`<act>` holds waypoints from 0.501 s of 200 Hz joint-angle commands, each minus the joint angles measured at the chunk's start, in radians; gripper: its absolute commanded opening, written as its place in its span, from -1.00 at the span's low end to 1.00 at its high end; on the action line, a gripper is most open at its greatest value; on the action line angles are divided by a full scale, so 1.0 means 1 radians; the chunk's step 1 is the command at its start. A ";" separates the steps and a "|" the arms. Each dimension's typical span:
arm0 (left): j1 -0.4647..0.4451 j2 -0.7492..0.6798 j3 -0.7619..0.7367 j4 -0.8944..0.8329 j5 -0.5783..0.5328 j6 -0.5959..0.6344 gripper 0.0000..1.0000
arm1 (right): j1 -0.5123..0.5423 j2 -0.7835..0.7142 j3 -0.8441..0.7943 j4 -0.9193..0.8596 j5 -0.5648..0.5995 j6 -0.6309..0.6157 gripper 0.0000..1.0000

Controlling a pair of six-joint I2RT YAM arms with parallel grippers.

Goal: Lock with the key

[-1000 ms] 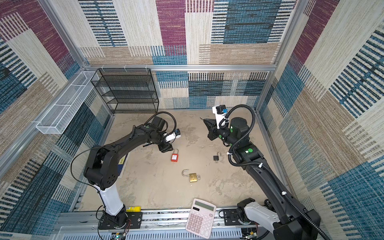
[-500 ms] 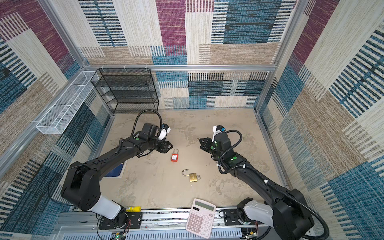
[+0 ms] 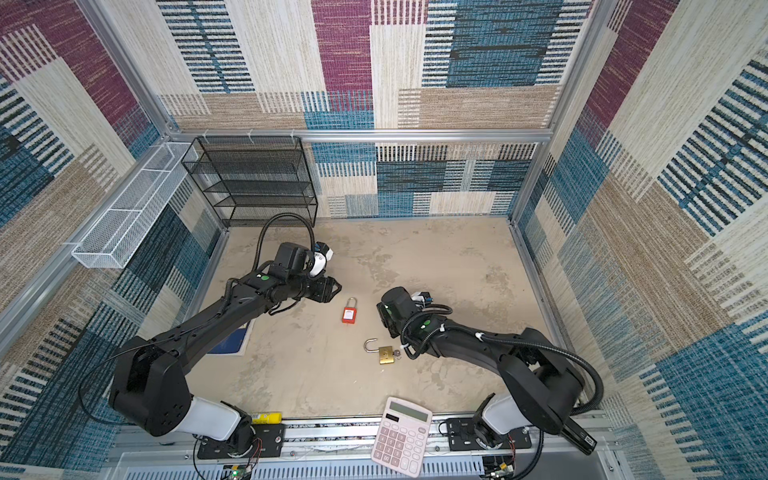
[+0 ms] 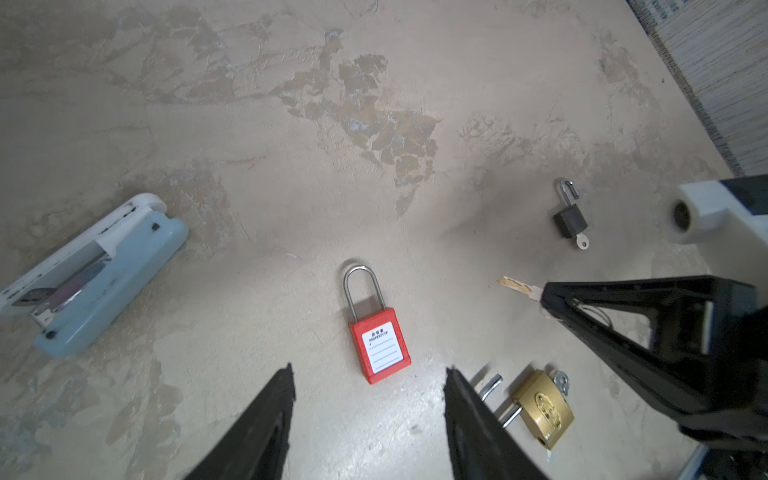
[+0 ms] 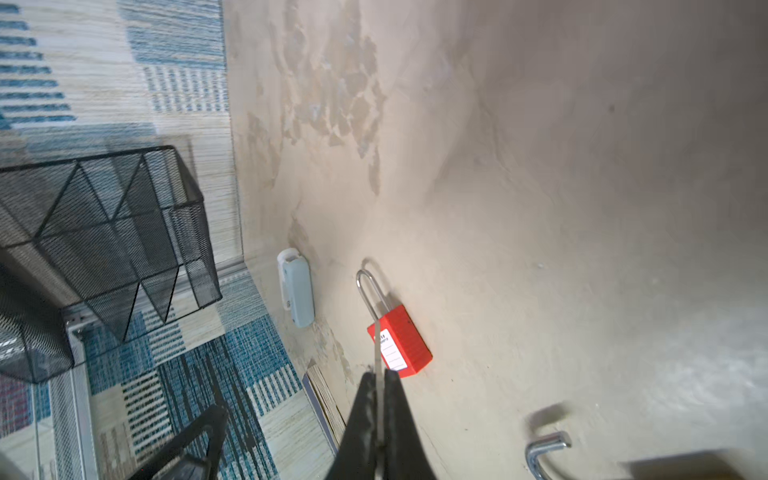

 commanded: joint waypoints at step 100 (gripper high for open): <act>0.034 -0.058 -0.036 -0.024 0.026 0.034 0.23 | 0.103 0.245 0.184 -0.089 0.143 0.395 -1.00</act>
